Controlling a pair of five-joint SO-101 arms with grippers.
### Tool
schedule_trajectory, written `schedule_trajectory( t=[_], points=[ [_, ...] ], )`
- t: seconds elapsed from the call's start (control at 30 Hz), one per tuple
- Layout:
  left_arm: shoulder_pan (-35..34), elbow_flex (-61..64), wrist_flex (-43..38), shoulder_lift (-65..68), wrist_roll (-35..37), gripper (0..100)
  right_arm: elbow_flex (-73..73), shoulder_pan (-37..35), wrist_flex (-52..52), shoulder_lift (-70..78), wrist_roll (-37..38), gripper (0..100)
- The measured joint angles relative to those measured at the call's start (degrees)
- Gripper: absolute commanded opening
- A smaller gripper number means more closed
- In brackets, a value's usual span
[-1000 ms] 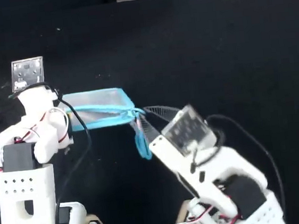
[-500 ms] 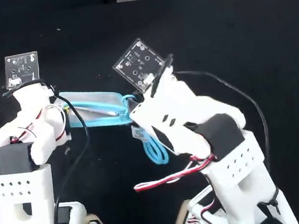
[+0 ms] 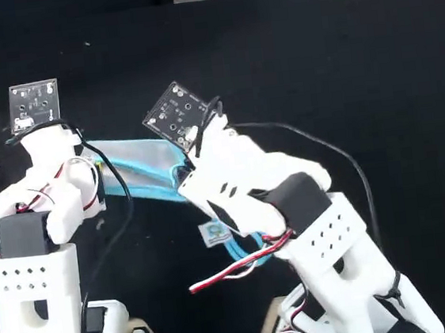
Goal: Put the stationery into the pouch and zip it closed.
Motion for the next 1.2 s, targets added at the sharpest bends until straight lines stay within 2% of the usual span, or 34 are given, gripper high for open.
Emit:
schedule_trajectory(
  t=[0.1, 0.3, 0.53, 0.63, 0.8, 1.2],
  points=[
    [0.00, 0.00, 0.26, 0.00, 0.00, 3, 0.44, -0.09, -0.35, -0.53, 0.00, 2.0],
    [0.00, 0.00, 0.26, 0.00, 0.00, 3, 0.44, -1.67, 1.05, -0.35, 0.00, 11.8],
    [-2.55, 0.00, 0.35, 0.00, -0.09, 3, 0.44, -6.07, 3.08, 0.18, 0.00, 12.0],
    [-5.19, 0.00, 0.35, 0.00, 0.00, 3, -1.05, -6.59, 5.71, 0.26, 0.00, 12.0],
    [-5.80, 0.00, 0.35, 0.00, 0.09, 3, -5.63, -6.77, 11.52, 0.35, 0.00, 12.0],
    [-5.80, 0.00, 0.35, 0.00, 0.09, 3, -3.60, -6.86, 10.55, -0.70, 0.00, 12.0]
  ],
)
